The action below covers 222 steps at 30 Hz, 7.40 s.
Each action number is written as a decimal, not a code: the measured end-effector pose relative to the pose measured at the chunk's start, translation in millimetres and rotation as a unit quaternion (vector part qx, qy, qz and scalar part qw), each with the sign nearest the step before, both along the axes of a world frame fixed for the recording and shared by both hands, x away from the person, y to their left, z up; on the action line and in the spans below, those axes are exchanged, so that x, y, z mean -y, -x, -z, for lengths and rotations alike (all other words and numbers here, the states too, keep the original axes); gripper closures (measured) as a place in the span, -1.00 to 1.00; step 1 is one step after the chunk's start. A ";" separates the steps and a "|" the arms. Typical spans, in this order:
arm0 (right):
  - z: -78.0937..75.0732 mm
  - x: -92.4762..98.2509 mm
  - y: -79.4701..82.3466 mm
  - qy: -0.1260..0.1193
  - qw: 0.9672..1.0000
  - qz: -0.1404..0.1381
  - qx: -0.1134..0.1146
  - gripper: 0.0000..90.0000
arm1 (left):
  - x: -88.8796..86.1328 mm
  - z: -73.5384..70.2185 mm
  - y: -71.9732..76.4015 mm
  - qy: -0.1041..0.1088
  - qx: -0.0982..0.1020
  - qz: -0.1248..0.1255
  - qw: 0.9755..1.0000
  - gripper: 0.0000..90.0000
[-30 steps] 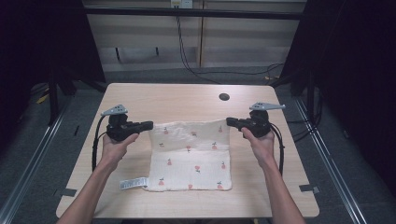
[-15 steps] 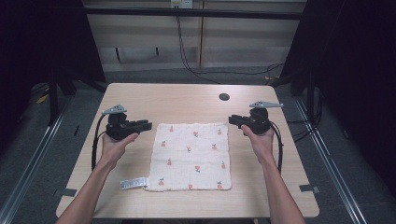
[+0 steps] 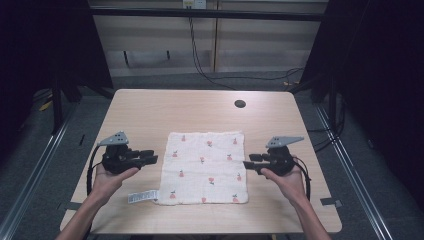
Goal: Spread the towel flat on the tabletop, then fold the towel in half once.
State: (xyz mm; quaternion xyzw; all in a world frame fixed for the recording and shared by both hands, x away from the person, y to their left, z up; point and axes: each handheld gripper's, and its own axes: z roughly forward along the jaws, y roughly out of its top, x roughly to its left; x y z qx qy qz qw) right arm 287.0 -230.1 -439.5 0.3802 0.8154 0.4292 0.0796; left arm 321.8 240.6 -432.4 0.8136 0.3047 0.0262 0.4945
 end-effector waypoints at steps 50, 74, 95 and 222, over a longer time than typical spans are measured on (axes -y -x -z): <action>55.3 -19.1 51.3 0.084 0.995 -0.052 -0.022 0.94 | 36.5 63.0 48.4 -0.104 -0.054 0.088 0.989 0.25; 52.5 -17.0 78.5 0.066 0.994 -0.061 -0.061 0.96 | 38.1 57.9 69.0 -0.116 -0.061 0.131 0.983 0.97; 48.5 -9.0 94.3 0.042 0.996 -0.038 -0.062 0.35 | 28.4 49.6 85.0 -0.067 -0.084 0.140 0.984 0.62; -2.0 19.3 -47.2 -0.067 0.995 0.061 0.034 0.96 | 37.5 18.1 -56.2 0.011 -0.002 -0.027 1.000 0.96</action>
